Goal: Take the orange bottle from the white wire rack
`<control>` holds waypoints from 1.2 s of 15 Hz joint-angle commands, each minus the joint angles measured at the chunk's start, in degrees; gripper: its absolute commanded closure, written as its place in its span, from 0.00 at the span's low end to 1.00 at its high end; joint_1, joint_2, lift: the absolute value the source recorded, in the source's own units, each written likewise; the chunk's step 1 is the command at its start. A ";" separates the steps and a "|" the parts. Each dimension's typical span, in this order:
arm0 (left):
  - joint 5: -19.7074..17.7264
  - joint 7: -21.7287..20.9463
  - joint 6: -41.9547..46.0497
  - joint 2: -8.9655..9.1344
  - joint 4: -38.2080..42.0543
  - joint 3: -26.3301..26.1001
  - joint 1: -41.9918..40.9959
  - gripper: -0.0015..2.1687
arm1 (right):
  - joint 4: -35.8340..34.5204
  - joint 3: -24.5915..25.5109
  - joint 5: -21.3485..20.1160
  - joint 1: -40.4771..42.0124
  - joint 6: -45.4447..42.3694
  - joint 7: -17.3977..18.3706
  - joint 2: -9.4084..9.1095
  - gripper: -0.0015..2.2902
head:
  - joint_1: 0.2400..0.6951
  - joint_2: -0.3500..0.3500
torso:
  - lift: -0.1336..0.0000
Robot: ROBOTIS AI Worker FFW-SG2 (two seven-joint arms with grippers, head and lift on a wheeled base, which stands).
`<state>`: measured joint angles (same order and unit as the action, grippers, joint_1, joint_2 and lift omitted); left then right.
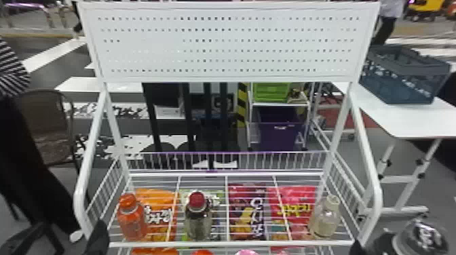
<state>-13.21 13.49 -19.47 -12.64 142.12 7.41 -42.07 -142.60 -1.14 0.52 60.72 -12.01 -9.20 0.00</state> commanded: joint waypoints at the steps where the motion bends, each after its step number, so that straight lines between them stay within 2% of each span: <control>1: 0.02 -0.04 0.00 -0.02 0.00 -0.03 0.06 0.02 | -0.40 0.00 0.00 -0.07 1.60 -0.03 -0.05 0.38 | 0.57 0.50 | 1.00; 9: 0.02 0.04 0.00 -0.02 -0.62 -0.12 0.41 0.02 | -0.66 0.00 0.00 -0.07 1.95 -0.03 -0.05 0.38 | 0.57 0.50 | 1.00; 12: 0.02 -0.04 2.46 -0.02 -4.57 -2.23 0.50 0.02 | -0.66 0.09 0.09 -0.25 2.13 -0.03 -0.05 0.38 | 0.57 0.50 | 1.00; 14: 0.02 0.04 10.90 -0.02 -10.72 -5.13 0.24 0.02 | -0.57 0.09 0.18 -0.34 2.13 -0.03 -0.05 0.38 | 0.57 0.50 | 1.00; 18: 0.46 -0.31 38.14 -0.19 -28.30 -13.04 2.26 0.04 | 0.22 0.09 0.44 -0.78 2.13 -0.03 -0.05 0.38 | 0.57 0.50 | 1.00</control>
<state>-12.91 13.27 9.70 -12.70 119.59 -3.02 -40.93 -142.58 -1.05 0.95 60.09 -9.98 -9.23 0.00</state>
